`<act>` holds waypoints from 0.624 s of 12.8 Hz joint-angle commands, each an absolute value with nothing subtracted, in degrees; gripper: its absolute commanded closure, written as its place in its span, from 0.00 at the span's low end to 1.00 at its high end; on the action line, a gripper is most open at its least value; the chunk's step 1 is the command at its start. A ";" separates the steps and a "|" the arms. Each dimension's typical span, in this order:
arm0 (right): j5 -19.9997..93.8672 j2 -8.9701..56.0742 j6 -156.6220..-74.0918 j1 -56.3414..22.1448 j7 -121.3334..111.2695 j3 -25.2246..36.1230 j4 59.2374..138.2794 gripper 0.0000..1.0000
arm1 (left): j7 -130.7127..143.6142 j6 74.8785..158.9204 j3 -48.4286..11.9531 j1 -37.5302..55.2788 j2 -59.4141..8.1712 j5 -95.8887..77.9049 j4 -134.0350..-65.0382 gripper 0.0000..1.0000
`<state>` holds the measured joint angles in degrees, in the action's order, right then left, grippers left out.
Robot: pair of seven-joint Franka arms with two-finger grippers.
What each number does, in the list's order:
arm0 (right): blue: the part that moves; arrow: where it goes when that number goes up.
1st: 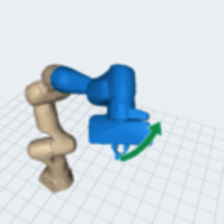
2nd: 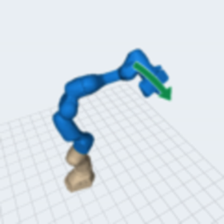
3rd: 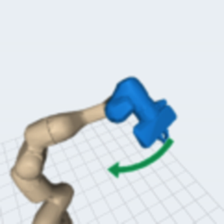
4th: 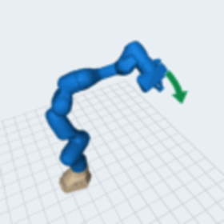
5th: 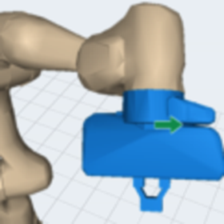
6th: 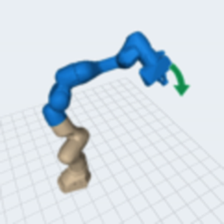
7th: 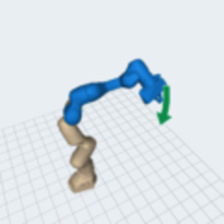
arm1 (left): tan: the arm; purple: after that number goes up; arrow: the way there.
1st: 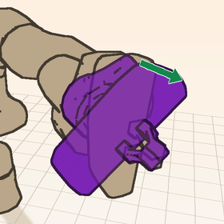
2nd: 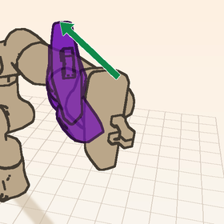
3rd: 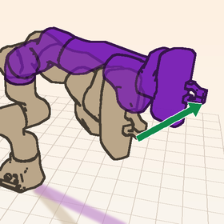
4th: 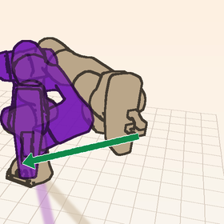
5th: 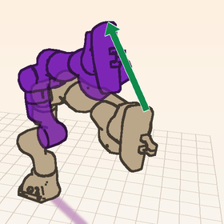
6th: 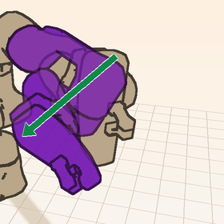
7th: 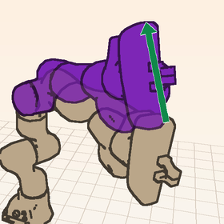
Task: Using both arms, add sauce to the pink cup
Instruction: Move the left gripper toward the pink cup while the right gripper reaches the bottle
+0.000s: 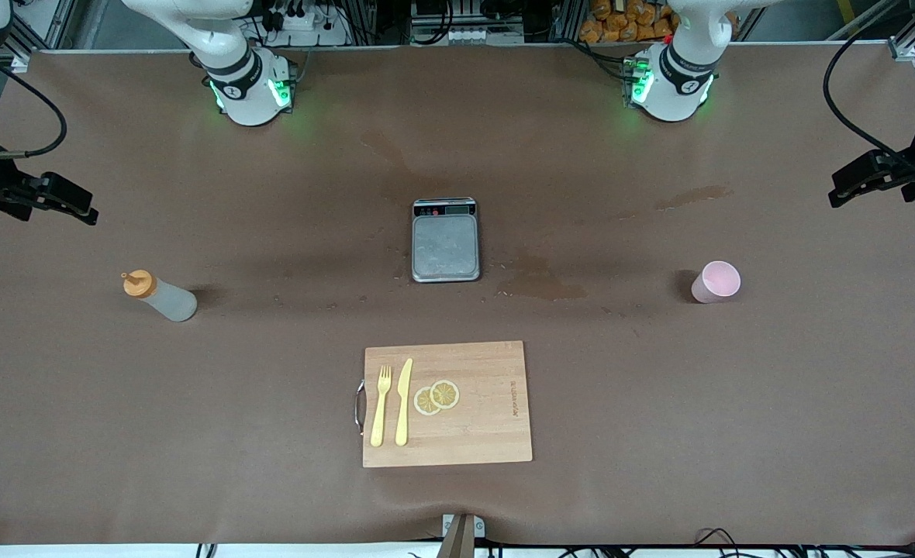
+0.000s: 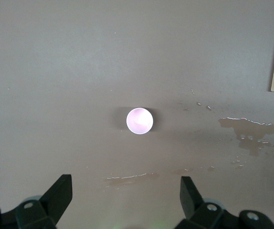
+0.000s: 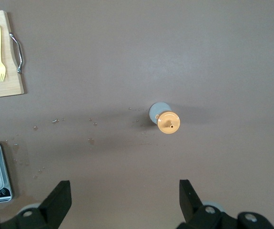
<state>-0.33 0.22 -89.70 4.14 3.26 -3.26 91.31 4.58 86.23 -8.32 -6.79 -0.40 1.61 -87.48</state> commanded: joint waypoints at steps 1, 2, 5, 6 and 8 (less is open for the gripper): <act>-0.44 0.09 -88.68 3.96 4.39 -4.04 90.44 0.00 | 3.26 85.96 -8.53 -7.21 -0.18 1.14 -87.63 0.00; -0.35 0.09 -88.68 4.13 4.39 -4.04 90.53 0.00 | 3.43 85.96 -8.53 -7.21 -0.18 1.23 -87.45 0.00; -0.53 0.26 -88.68 3.87 4.30 -3.96 90.53 0.00 | 3.69 85.96 -8.44 -6.95 -1.66 2.19 -86.23 0.00; -0.53 0.35 -88.68 4.04 4.48 -3.96 90.44 0.00 | 3.52 85.96 -8.52 -6.86 -2.54 3.15 -86.13 0.00; -0.35 0.53 -88.68 4.83 4.04 -3.78 90.61 0.00 | 3.17 85.78 -8.79 -7.29 -4.56 2.90 -86.92 0.00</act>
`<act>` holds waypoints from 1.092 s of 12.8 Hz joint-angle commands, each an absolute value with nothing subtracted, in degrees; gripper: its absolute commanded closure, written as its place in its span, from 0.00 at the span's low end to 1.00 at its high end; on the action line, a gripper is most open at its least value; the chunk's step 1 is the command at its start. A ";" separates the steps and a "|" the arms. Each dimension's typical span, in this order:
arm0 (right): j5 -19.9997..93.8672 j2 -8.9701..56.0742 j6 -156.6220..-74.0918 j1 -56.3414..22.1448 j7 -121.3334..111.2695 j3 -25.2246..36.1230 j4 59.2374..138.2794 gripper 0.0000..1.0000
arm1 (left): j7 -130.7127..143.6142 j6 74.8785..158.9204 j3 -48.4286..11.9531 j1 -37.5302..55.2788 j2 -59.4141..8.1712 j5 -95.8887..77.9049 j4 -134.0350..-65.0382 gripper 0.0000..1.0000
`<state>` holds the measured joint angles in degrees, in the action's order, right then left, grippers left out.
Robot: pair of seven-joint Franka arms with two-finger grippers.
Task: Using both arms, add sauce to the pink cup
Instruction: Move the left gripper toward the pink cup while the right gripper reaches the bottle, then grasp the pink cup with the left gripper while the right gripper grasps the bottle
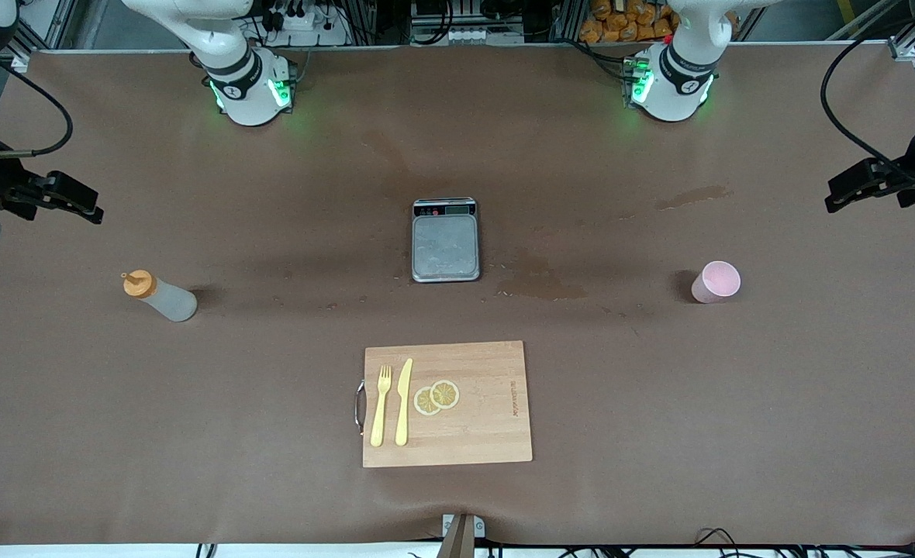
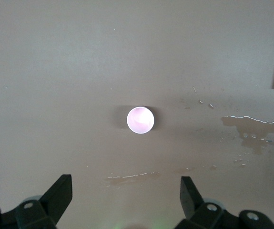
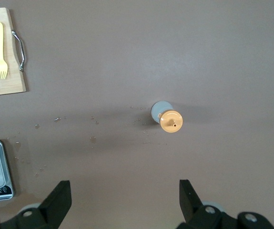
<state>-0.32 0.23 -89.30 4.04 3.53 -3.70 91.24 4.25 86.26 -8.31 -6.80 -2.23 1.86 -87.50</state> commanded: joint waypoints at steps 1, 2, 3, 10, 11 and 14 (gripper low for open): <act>-0.18 0.96 -88.68 4.83 4.39 -3.78 90.62 0.00 | 3.25 85.35 -8.62 -7.38 -5.01 2.90 -87.79 0.00; -0.09 1.49 -88.59 4.92 4.48 -3.69 90.62 0.00 | 3.34 85.52 -8.44 -8.17 -6.05 2.90 -88.59 0.00; -0.17 1.93 -88.77 5.44 4.31 -3.69 90.70 0.00 | 3.34 85.87 -8.44 -9.57 -7.63 2.55 -89.64 0.00; -0.80 7.81 -89.56 7.02 -3.52 -3.52 89.03 0.00 | 3.86 110.26 -8.26 -11.60 -7.39 2.99 -112.55 0.00; -0.18 8.78 -90.60 9.03 -3.25 -3.52 89.12 0.00 | 4.39 114.83 -8.26 -12.04 -7.21 2.99 -115.81 0.00; 1.49 11.86 -89.74 11.68 5.41 -3.52 89.12 0.00 | 4.48 124.42 -8.35 -13.44 -9.83 2.99 -120.22 0.00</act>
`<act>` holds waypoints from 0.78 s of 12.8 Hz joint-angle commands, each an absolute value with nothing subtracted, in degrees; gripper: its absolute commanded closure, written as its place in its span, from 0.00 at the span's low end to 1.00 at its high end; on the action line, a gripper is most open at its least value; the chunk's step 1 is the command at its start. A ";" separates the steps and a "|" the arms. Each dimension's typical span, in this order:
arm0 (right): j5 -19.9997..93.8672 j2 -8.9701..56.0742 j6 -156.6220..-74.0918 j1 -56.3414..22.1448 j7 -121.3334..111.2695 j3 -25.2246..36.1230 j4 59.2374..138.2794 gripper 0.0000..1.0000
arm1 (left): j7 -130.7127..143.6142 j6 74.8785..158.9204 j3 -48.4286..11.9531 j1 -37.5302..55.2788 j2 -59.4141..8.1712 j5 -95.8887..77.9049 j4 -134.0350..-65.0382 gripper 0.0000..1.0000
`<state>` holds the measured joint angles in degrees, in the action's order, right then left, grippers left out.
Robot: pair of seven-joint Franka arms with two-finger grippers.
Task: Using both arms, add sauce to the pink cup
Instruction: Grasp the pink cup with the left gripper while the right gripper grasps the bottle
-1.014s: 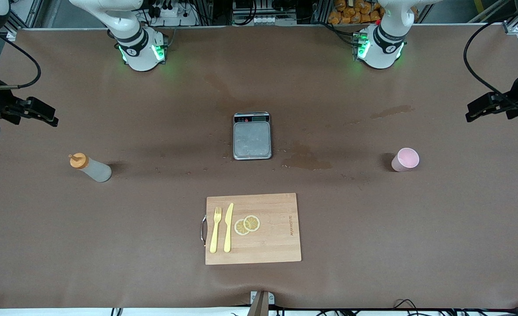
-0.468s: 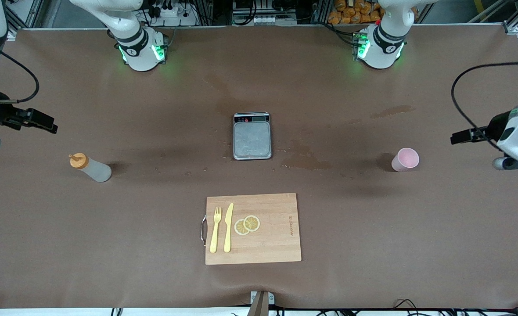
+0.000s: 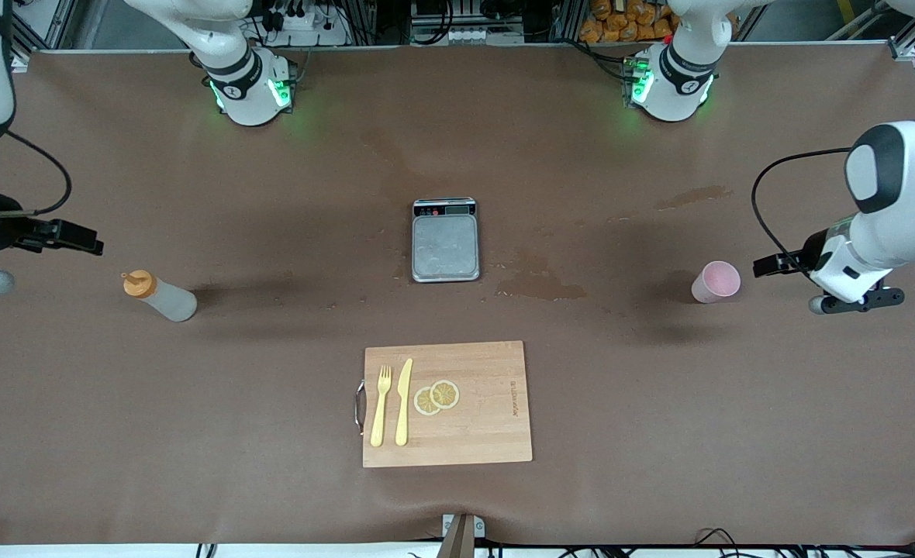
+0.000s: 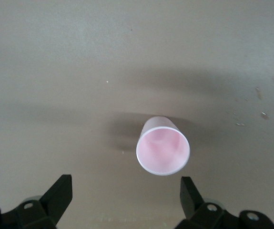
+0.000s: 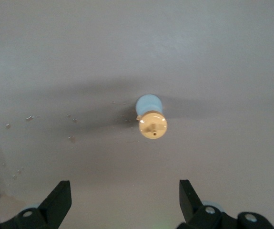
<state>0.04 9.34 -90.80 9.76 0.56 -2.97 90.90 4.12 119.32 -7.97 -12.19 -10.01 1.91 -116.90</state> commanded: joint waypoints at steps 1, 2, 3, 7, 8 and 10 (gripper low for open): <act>1.41 12.30 -88.00 11.95 8.06 -3.52 89.21 0.00 | 4.48 126.45 -8.26 -13.53 -10.37 2.99 -121.19 0.00; 1.49 13.52 -85.89 12.56 9.56 -3.52 89.12 0.00 | 4.40 127.34 -8.26 -13.88 -10.37 2.99 -121.72 0.00; 1.67 14.84 -83.61 13.79 10.62 -3.52 89.12 0.00 | 4.48 127.44 -8.26 -13.97 -10.89 2.99 -121.64 0.00; 12.47 20.46 -83.06 21.96 17.20 -3.52 87.37 0.00 | 4.57 131.47 -8.35 -14.24 -15.02 2.99 -122.25 0.00; 12.39 21.78 -82.88 22.15 19.23 -3.52 87.02 0.00 | 4.66 131.57 -8.44 -14.67 -15.55 2.99 -122.34 0.00; 12.48 22.76 -82.71 22.67 23.01 -3.52 86.40 0.00 | 4.57 131.66 -8.53 -14.50 -16.17 2.81 -122.61 0.01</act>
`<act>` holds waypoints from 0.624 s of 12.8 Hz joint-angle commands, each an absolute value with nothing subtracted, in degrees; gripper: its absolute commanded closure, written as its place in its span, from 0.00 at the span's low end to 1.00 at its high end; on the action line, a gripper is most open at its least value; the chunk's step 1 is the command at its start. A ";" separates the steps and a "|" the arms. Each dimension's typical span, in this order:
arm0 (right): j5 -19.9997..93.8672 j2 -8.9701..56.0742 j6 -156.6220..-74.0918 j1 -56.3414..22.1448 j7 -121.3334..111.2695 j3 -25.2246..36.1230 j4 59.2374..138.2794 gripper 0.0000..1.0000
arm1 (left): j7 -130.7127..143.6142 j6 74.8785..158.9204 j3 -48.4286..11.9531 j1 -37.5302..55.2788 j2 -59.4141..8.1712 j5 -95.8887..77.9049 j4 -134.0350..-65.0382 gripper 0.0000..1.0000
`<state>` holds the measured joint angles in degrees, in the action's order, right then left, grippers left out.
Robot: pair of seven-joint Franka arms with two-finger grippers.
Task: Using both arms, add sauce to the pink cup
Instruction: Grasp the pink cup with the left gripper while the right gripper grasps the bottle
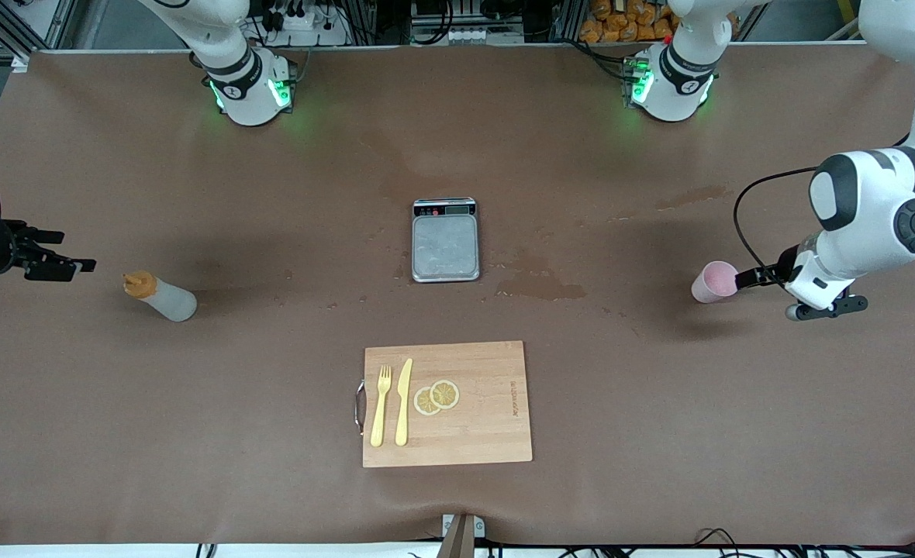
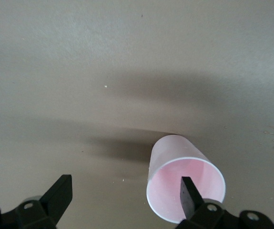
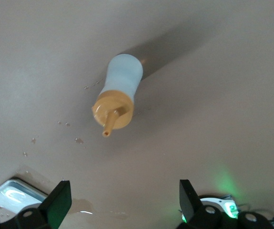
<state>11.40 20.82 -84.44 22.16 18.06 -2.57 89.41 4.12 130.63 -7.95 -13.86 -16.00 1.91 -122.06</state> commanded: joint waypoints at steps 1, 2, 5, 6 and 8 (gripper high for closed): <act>12.83 23.98 -82.62 23.37 24.77 -3.60 86.14 0.00 | 4.57 131.66 -8.70 -14.33 -16.61 2.81 -122.52 0.01; 14.40 25.56 -82.62 24.42 26.79 -3.52 85.61 0.00 | 4.57 131.66 -8.88 -14.15 -17.13 2.73 -122.61 0.02; 19.76 33.28 -82.62 29.51 29.62 -3.60 81.49 0.00 | 4.57 131.66 -8.96 -14.15 -17.75 2.64 -122.96 0.06; 22.73 35.57 -82.70 31.27 29.71 -3.60 80.60 0.00 | 4.57 131.66 -8.96 -14.15 -17.84 2.64 -123.05 0.11; 26.87 37.87 -82.71 32.52 32.50 -3.52 80.59 0.00 | 4.57 131.66 -9.05 -14.06 -18.10 2.64 -123.40 0.24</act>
